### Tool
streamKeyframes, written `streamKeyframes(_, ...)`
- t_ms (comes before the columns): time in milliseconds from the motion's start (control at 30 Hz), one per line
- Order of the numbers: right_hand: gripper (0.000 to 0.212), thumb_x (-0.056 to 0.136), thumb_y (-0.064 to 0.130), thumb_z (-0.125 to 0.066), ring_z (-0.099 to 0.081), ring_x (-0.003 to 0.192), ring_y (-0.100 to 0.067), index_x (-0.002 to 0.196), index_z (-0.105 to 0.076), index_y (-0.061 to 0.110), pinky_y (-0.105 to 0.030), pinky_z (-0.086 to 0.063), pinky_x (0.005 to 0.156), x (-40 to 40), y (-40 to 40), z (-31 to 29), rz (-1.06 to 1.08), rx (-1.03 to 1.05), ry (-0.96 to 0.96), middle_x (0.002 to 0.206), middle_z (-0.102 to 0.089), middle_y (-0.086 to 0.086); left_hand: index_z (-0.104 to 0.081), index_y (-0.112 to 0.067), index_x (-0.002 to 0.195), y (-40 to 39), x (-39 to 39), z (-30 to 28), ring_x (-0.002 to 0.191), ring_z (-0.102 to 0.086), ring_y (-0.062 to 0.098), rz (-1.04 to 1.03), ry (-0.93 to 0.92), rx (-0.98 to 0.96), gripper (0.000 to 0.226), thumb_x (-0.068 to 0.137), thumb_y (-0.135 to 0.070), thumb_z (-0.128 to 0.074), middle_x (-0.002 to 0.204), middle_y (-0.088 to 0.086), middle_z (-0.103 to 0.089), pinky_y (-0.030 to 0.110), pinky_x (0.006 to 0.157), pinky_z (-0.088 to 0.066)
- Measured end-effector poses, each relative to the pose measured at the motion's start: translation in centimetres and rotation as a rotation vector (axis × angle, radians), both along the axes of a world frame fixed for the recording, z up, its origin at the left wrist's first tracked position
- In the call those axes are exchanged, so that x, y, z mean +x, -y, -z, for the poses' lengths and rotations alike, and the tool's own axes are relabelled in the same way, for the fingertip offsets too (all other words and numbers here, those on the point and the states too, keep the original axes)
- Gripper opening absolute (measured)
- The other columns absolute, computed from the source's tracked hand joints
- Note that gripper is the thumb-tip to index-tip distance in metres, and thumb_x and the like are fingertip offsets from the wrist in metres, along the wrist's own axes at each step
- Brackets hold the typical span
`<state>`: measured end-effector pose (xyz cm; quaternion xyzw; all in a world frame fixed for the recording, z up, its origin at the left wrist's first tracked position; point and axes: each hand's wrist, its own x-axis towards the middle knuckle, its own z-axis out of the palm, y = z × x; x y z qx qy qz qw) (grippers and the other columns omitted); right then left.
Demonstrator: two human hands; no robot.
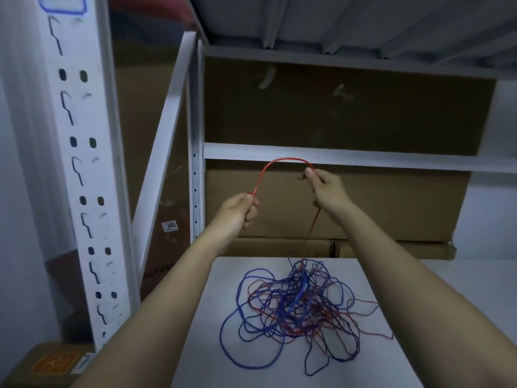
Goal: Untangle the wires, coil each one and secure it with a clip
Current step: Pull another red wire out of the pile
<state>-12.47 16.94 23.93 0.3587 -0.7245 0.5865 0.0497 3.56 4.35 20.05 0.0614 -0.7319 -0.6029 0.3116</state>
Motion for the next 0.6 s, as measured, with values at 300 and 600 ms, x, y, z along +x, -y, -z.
streamKeyframes(300,0.05,0.103,0.044,-0.023,-0.063,0.082,-0.025,0.11,-0.064,0.016,-0.028,-0.036,0.061,1.7,2.0,7.3,0.257,1.068,-0.955,0.093,-0.067,-0.006,-0.052,-0.01,0.088,0.4,-0.9,-0.6,0.044,-0.039,0.004,0.33,-0.425,0.672,0.028,0.104,-0.02,-0.031,0.053,-0.006,-0.042,0.014,0.046,-0.035)
streamKeyframes(600,0.04,0.092,0.041,-0.041,-0.054,0.052,-0.018,0.071,-0.069,0.021,-0.02,-0.029,0.041,-0.8,2.2,11.7,0.01,0.425,-1.3,0.06,-0.059,0.003,-0.047,-0.017,0.107,1.6,-5.3,2.5,0.077,-0.064,0.008,-0.183,-0.216,0.095,0.018,0.105,-0.016,-0.029,0.092,0.0,-0.065,0.023,0.076,-0.049)
